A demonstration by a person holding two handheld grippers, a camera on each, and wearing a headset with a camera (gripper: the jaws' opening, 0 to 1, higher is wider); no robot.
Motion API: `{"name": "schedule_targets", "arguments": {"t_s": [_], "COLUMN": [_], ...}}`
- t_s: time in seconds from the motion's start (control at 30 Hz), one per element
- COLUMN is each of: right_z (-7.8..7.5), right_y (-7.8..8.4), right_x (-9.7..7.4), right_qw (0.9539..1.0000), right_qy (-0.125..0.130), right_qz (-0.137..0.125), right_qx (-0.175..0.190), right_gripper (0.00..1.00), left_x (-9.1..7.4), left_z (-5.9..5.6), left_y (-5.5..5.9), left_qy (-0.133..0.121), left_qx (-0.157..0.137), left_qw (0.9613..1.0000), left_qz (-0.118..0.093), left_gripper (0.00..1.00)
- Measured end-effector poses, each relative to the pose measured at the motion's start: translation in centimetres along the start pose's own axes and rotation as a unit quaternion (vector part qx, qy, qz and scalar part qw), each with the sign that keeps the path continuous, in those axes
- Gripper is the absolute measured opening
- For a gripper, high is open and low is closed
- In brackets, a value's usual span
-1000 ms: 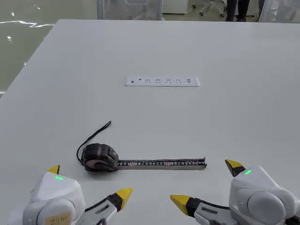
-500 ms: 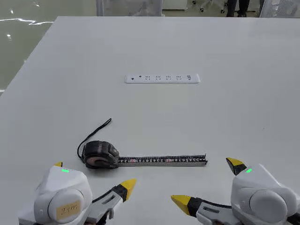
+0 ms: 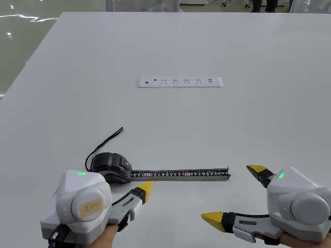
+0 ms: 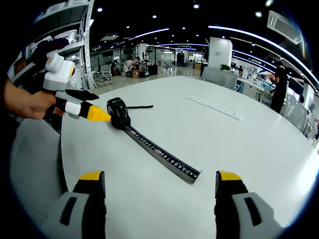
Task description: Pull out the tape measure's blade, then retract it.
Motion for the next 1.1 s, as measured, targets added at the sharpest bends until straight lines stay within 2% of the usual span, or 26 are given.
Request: {"name": "schedule_targets", "arguments": {"t_s": [0.17, 0.3, 0.43, 0.5, 0.7, 0.77, 0.9, 0.93, 1.03, 1.07, 1.1], "right_z": [-0.9, -1.9, -2.9, -3.4, -4.5, -4.7, -5.3, -5.4, -6.1, -6.3, -6.3], "right_y": [0.4, 0.7, 0.8, 0.8, 1.1, 1.2, 1.2, 1.3, 1.7, 1.7, 1.9], "right_x": [0.2, 0.5, 0.7, 1.0, 1.7, 2.0, 2.6, 2.8, 3.4, 3.6, 3.7], "right_qw": [0.9985, 0.9938, 0.9899, 0.9862, 0.9769, 0.9717, 0.9654, 0.9624, 0.9565, 0.9561, 0.9532], "right_qy": [-0.044, -0.083, -0.104, -0.115, -0.148, -0.161, -0.181, -0.187, -0.200, -0.202, -0.210], "right_qz": [0.009, 0.021, 0.031, 0.036, 0.052, 0.063, 0.066, 0.070, 0.083, 0.085, 0.091], "right_qx": [-0.030, -0.070, -0.092, -0.114, -0.144, -0.161, -0.176, -0.184, -0.195, -0.195, -0.197], "right_gripper": [0.86, 0.78, 0.72, 0.69, 0.57, 0.54, 0.47, 0.46, 0.40, 0.38, 0.37], "left_x": [0.9, 1.8, 2.6, 3.1, 4.0, 4.3, 4.6, 4.7, 4.9, 4.9, 4.9], "left_z": [0.0, 0.6, 0.9, 1.1, 1.1, 1.1, 1.0, 1.0, 1.1, 1.1, 1.2], "left_y": [0.4, 0.6, 0.8, 0.7, 0.6, 0.6, 0.6, 0.7, 0.8, 0.8, 0.9], "left_qy": [-0.009, -0.022, -0.032, -0.037, -0.041, -0.043, -0.042, -0.041, -0.045, -0.046, -0.048], "left_qx": [-0.001, -0.012, -0.021, -0.022, -0.023, -0.024, -0.026, -0.026, -0.026, -0.028, -0.028], "left_qw": [0.9999, 0.9996, 0.9991, 0.9989, 0.9986, 0.9985, 0.9983, 0.9982, 0.9980, 0.9979, 0.9977], "left_qz": [0.005, 0.011, 0.018, 0.018, 0.024, 0.026, 0.032, 0.035, 0.036, 0.037, 0.038], "left_gripper": [1.00, 0.99, 0.98, 0.97, 0.95, 0.94, 0.94, 0.94, 0.92, 0.92, 0.91]}}
Point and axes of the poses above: the centre of the closed fingertips' face, and the gripper's own axes: x roughly forward along the fingers, z roughly to its left, y roughly out of its underside, the point moved 3 cm from there along -x, roughly backward along the fingers, and after that the axes turned 5 degrees about -y, right-handed, at the moved point
